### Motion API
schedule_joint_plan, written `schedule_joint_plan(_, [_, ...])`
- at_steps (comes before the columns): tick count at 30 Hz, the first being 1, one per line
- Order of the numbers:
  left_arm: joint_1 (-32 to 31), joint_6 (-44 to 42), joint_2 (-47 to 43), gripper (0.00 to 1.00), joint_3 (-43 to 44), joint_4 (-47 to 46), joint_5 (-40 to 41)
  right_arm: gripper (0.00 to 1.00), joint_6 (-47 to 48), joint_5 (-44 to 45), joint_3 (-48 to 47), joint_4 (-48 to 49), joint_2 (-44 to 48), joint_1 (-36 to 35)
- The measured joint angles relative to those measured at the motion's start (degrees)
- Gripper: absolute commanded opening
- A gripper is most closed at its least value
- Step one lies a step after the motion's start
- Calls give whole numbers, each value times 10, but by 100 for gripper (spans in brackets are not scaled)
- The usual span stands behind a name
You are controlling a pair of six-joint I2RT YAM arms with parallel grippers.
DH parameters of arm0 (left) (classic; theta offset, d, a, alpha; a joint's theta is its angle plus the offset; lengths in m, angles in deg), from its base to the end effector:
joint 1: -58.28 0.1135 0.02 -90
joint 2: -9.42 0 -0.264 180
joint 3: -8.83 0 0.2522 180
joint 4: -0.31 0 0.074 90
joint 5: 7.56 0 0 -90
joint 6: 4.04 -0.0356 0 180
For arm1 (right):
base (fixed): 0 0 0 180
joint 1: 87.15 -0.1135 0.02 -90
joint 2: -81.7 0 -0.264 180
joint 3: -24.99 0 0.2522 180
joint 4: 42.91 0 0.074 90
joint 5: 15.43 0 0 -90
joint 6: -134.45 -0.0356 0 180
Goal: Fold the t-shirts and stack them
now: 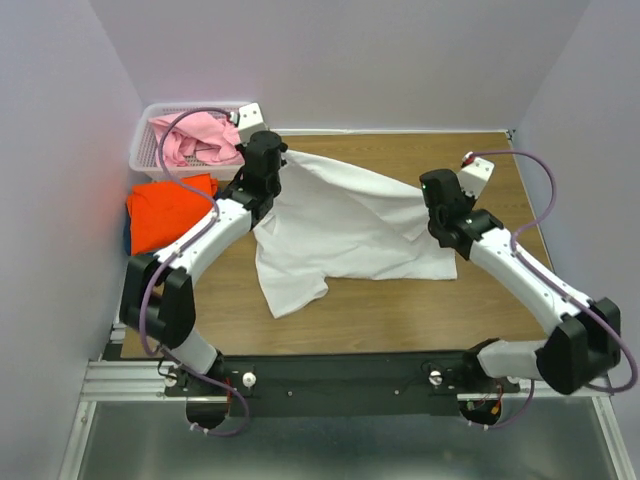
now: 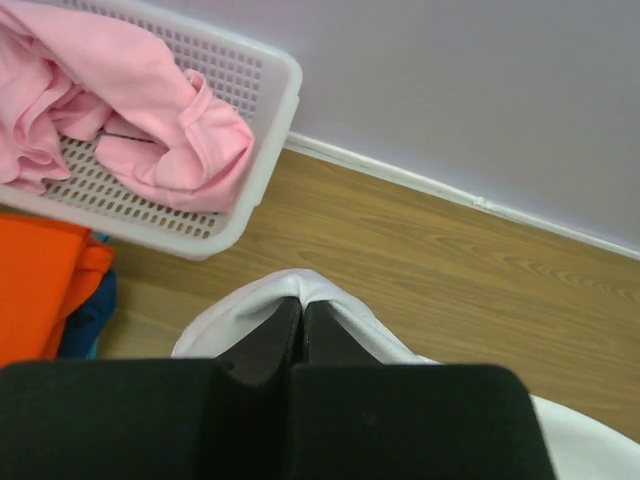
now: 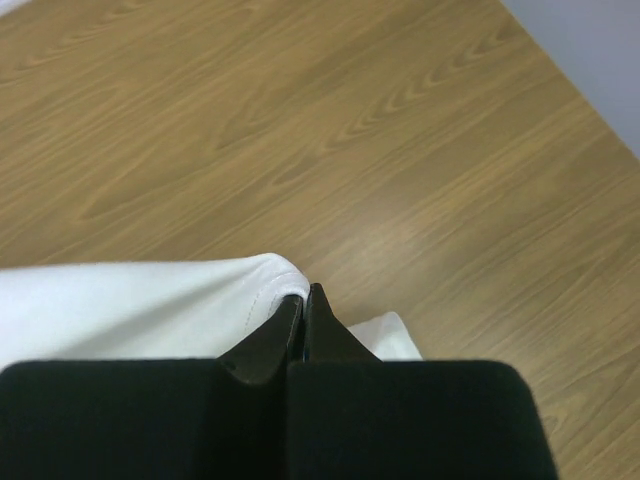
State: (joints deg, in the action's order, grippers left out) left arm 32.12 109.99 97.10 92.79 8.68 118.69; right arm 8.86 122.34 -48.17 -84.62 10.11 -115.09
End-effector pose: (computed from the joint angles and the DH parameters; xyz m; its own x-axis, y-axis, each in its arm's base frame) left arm 0.3337 -0.1404 0.3394 -0.1052 -0.3142 -0.9435 -0.2258 0.9315 -0.2851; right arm 0.2452 0.1002 0.3078 -0.3554 0.2543 -0.8995 0.4820 0.8743 0.0567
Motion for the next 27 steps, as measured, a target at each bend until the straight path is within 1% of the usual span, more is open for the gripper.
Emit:
schedule_joint_plan(3, [11,-5,67,0,56,-18,-22,1,2,-3,-21,7,-60,44])
schedule_joint_plan(7, [21,-20,147,0,141,-37,-49,1,18,-35,-61,35,-129,99])
schedule_joint_plan(11, [30,-42,249,0,254,-42,-70,1,33,-77,-120,65,-212,140])
schedule_joint_plan(13, [33,-51,298,0,308,-38,-79,3,38,-96,-147,73,-255,156])
schedule_joint_plan(14, [35,-57,332,5,348,-32,-83,4,40,-108,-168,79,-287,168])
schedule_joint_plan(15, [36,-60,357,19,379,-30,-87,6,42,-117,-184,83,-308,176])
schedule_joint_plan(16, [38,-64,396,44,430,-15,-90,19,42,-125,-201,83,-332,185])
schedule_joint_plan(17, [39,-64,421,88,462,-10,-92,33,41,-135,-222,86,-356,195])
schedule_joint_plan(18, [41,-66,451,98,502,0,-95,75,40,-141,-237,87,-376,203])
schedule_joint_plan(19, [42,-73,469,98,529,15,-96,100,43,-151,-253,85,-389,209])
schedule_joint_plan(21, [44,-75,524,98,610,45,-106,100,42,-169,-286,88,-425,225])
schedule_joint_plan(22, [45,-76,531,98,620,52,-109,100,43,-178,-301,89,-438,233])
schedule_joint_plan(24, [44,-78,533,98,622,69,-117,100,41,-194,-303,86,-439,242])
schedule_joint_plan(27, [44,-78,492,98,566,75,-128,100,41,-219,-299,86,-419,243])
